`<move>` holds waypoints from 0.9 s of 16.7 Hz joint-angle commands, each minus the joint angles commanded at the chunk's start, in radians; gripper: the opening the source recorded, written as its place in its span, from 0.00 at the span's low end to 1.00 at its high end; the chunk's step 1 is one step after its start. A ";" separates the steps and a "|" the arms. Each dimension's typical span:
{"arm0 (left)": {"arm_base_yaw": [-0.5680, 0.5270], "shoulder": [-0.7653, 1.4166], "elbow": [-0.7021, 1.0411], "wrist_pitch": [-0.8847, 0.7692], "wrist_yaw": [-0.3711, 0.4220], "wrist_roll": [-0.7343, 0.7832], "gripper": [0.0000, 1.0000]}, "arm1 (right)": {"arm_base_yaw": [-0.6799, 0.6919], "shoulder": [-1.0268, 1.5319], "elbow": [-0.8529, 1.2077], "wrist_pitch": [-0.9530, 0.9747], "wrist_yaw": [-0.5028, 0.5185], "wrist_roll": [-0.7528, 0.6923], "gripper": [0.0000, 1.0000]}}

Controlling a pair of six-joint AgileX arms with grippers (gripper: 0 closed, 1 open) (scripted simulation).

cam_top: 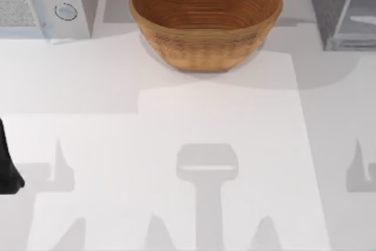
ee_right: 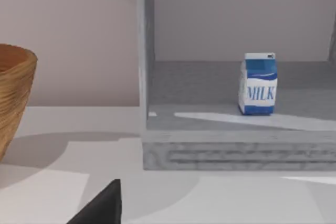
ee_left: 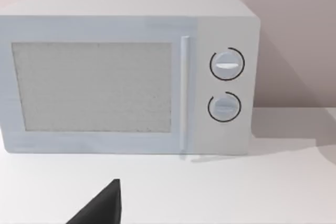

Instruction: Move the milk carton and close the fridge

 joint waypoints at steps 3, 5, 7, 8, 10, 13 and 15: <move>0.000 0.000 0.000 0.000 0.000 0.000 1.00 | -0.003 0.003 0.003 0.000 0.000 0.001 1.00; 0.000 0.000 0.000 0.000 0.000 0.000 1.00 | -0.002 -0.025 0.026 -0.032 -0.001 0.002 1.00; 0.000 0.000 0.000 0.000 0.000 0.000 1.00 | -0.002 -0.082 0.074 -0.107 0.000 0.002 1.00; 0.000 0.000 0.000 0.000 0.000 0.000 1.00 | -0.002 -0.120 0.106 -0.160 0.000 0.002 1.00; 0.000 0.000 0.000 0.000 0.000 0.000 1.00 | -0.003 -0.209 0.179 -0.299 0.002 0.000 1.00; 0.000 0.000 0.000 0.000 0.000 0.000 1.00 | -0.006 -0.356 0.301 -0.569 0.007 -0.004 1.00; 0.000 0.000 0.000 0.000 0.000 0.000 1.00 | -0.007 -0.456 0.382 -0.769 0.009 -0.006 1.00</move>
